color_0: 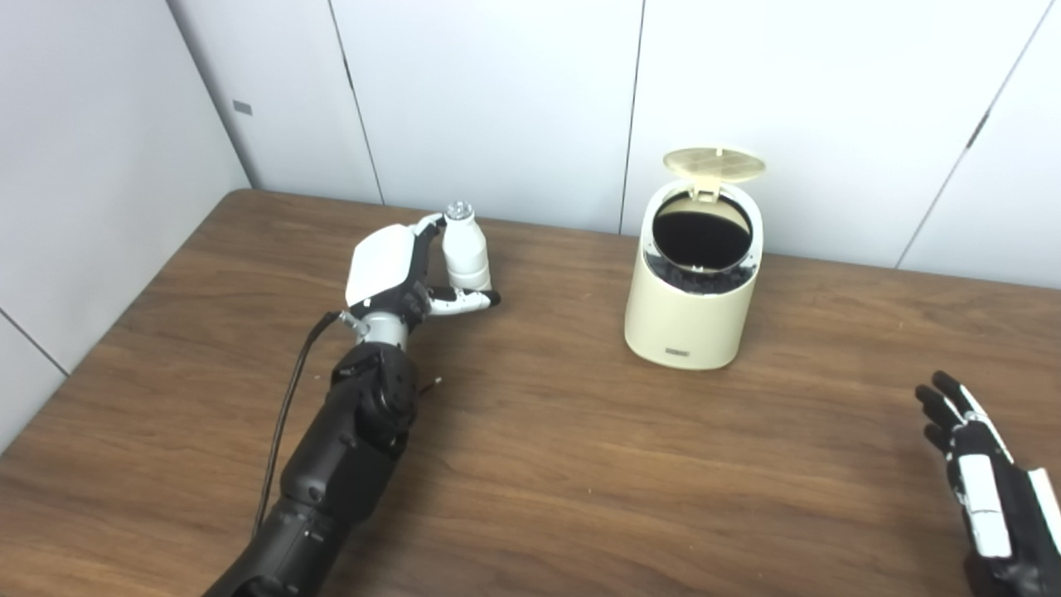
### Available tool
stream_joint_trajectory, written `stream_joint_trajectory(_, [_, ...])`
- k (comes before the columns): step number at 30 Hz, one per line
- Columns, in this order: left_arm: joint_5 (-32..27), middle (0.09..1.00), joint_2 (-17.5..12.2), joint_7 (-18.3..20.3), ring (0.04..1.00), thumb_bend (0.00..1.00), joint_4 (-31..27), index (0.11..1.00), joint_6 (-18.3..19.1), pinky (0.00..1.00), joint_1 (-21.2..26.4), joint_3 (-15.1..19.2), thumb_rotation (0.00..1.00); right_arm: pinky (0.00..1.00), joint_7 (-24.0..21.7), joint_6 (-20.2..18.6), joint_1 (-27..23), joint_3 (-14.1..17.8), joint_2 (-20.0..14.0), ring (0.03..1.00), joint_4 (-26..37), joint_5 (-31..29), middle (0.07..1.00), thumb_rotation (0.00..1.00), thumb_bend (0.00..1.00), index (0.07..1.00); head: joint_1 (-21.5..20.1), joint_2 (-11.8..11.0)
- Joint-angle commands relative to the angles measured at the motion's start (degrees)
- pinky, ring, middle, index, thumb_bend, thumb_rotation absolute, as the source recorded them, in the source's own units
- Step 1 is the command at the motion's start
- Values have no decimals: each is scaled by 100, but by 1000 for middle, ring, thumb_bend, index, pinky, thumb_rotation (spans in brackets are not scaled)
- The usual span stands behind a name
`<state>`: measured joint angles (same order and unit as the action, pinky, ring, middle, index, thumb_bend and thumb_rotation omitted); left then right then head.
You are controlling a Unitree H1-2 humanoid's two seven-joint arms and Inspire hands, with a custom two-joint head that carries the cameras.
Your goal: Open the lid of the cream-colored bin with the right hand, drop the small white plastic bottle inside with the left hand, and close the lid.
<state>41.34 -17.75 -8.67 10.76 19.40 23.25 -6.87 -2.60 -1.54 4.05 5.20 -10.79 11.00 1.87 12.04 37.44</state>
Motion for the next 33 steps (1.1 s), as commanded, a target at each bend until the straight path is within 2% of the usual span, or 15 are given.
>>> stream_joint_trajectory(1, [74, 821, -117, -95, 839, 925, -37, 861, -138, 769, 366, -43, 342, 944, 33, 270, -64, -1, 6, 938, 117, 22, 893, 970, 668, 914, -15, 8])
stream_joint_trajectory(11, [117, 788, -139, -45, 815, 898, 25, 799, 9, 742, 501, -136, 350, 943, 46, 434, -68, -45, -23, 935, -15, 131, 891, 980, 676, 920, -20, 19])
stream_joint_trajectory(21, [95, 740, -198, -35, 768, 857, -40, 765, -25, 698, 452, -113, 291, 938, 17, 441, -88, -35, -23, 932, -73, 65, 888, 978, 662, 922, -29, 50])
stream_joint_trajectory(33, [173, 748, -193, -64, 763, 857, -21, 770, 89, 687, 458, -134, 295, 937, -6, 508, -108, -20, -59, 937, -186, 6, 890, 980, 697, 928, 4, 88])
